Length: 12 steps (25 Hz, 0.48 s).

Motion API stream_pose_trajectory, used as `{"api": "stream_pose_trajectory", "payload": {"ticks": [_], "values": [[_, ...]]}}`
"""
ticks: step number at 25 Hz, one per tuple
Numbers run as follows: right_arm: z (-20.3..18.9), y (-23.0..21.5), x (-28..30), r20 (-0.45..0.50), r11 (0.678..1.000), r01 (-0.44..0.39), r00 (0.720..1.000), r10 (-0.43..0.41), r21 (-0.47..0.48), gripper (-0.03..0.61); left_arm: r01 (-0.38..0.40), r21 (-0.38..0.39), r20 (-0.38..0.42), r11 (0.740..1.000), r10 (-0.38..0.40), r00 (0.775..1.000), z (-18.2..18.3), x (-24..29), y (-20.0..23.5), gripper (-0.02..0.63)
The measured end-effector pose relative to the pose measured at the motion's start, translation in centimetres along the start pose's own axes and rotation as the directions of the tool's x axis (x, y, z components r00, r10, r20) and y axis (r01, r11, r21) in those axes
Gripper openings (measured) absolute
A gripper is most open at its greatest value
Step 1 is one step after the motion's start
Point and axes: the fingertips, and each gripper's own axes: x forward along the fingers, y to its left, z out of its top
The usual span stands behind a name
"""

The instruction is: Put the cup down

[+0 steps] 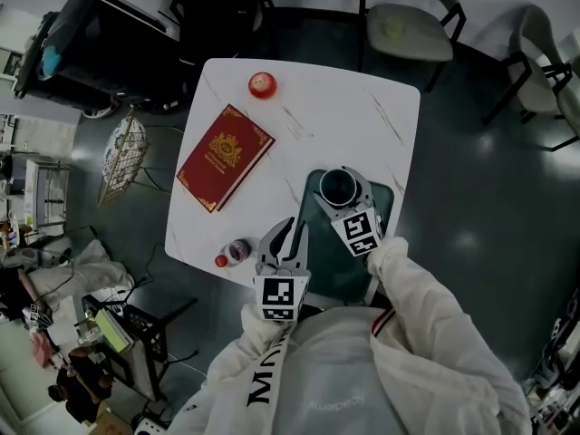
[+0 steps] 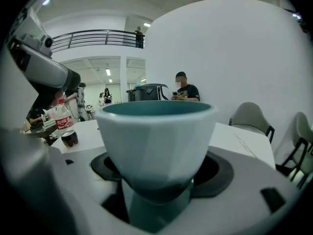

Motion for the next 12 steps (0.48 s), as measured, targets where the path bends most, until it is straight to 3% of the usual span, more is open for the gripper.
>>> {"api": "stream_pose_trajectory", "payload": {"ticks": [12], "values": [[-0.17, 0.16, 0.57, 0.006, 1.0, -0.005, 1.0, 0.005, 0.018, 0.373, -0.005, -0.007, -0.004, 1.0, 0.005, 1.0, -0.29, -0.05, 0.45, 0.094]]}}
